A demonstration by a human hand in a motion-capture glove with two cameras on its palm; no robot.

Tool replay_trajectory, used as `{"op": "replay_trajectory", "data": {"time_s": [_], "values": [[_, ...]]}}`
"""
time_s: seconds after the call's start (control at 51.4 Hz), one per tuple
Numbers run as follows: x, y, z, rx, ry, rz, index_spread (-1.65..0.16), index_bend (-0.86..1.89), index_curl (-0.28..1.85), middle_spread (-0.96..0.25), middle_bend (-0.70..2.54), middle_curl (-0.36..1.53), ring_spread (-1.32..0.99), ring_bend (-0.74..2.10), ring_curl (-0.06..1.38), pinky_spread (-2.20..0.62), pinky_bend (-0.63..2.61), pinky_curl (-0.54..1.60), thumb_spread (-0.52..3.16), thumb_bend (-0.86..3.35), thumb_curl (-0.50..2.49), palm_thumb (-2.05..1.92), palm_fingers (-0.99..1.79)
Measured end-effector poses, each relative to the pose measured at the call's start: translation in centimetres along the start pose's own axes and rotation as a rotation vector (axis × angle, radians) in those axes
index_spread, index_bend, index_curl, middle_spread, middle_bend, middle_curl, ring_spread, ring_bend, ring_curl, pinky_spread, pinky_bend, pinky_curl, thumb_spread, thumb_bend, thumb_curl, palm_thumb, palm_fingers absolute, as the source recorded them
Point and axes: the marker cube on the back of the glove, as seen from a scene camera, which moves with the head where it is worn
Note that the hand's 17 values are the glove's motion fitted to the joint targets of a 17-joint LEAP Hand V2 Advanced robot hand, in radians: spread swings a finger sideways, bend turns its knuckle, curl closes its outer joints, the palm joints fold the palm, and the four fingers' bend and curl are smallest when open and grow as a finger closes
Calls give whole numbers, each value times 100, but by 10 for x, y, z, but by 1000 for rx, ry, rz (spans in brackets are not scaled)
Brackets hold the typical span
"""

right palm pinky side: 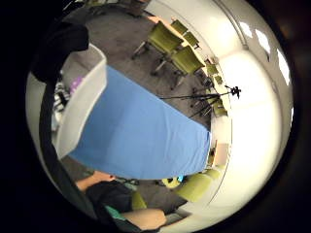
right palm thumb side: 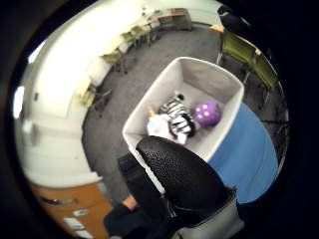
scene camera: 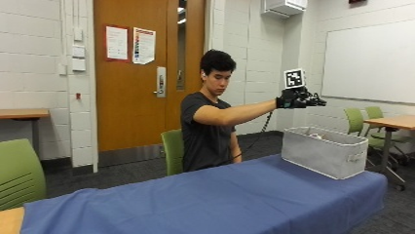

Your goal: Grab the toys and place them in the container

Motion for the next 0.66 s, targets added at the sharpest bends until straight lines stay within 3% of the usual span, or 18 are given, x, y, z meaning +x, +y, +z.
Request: {"op": "replay_trajectory", "data": {"time_s": [0.117,0.214,0.37,0.662], "values": [[44,30,4,6,80,143,-34,14,81,-15,48,49,-27,67,27,-17,98,36,107,-12,34,-17,-11],[82,70,7,29,33,55,-31,16,76,-13,45,48,-28,61,26,-17,91,33,107,-12,29,-17,-9],[129,104,18,36,42,290,-27,17,71,-11,42,47,-28,54,25,-17,80,31,107,-12,22,-18,-6],[156,138,34,28,54,328,-23,18,64,-10,38,45,-30,46,24,-18,67,29,105,-12,13,-19,-2]]}}
